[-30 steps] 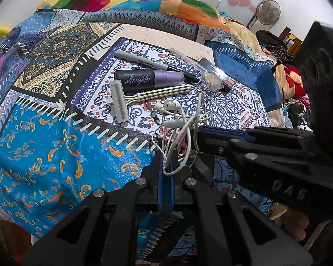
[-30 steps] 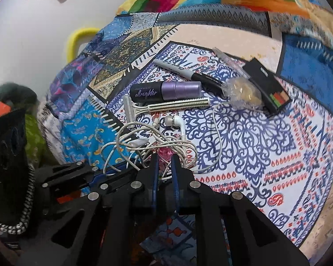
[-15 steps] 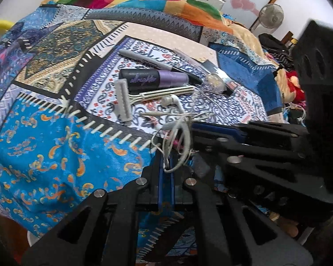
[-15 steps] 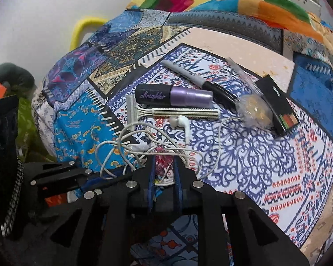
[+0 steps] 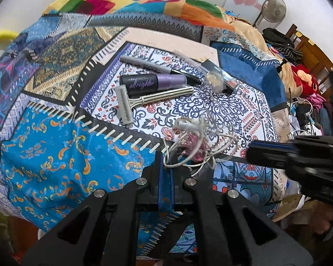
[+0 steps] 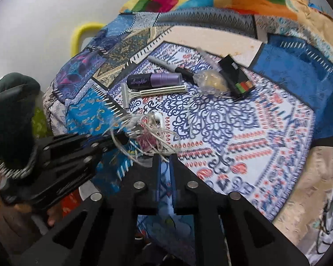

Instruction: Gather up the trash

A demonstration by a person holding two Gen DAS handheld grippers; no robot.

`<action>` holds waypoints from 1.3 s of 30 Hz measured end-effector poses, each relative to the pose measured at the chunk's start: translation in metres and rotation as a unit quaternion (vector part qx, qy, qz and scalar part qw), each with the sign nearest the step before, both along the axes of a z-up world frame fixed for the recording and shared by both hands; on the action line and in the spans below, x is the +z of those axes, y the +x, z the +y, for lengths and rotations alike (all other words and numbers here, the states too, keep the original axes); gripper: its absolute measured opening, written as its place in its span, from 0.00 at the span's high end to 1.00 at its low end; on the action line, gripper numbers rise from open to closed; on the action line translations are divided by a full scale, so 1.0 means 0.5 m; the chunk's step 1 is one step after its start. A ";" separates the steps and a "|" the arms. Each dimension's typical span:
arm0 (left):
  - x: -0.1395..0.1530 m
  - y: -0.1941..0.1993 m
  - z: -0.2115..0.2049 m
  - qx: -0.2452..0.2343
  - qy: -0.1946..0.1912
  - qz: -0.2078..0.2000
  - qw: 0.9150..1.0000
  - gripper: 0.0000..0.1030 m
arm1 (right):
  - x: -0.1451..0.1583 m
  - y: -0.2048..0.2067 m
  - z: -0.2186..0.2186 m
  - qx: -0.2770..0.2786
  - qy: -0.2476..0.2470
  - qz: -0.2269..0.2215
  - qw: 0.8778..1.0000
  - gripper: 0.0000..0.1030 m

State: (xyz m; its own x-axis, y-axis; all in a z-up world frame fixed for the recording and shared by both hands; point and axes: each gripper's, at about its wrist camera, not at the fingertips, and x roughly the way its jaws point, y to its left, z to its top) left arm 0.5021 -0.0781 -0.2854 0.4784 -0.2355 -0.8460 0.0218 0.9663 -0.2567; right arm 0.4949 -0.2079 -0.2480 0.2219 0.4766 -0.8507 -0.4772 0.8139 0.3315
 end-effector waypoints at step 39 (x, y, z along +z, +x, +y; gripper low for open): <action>0.004 -0.026 0.095 0.032 -0.036 0.009 0.999 0.66 | -0.064 -0.027 0.132 0.054 -0.016 -0.035 0.998 0.90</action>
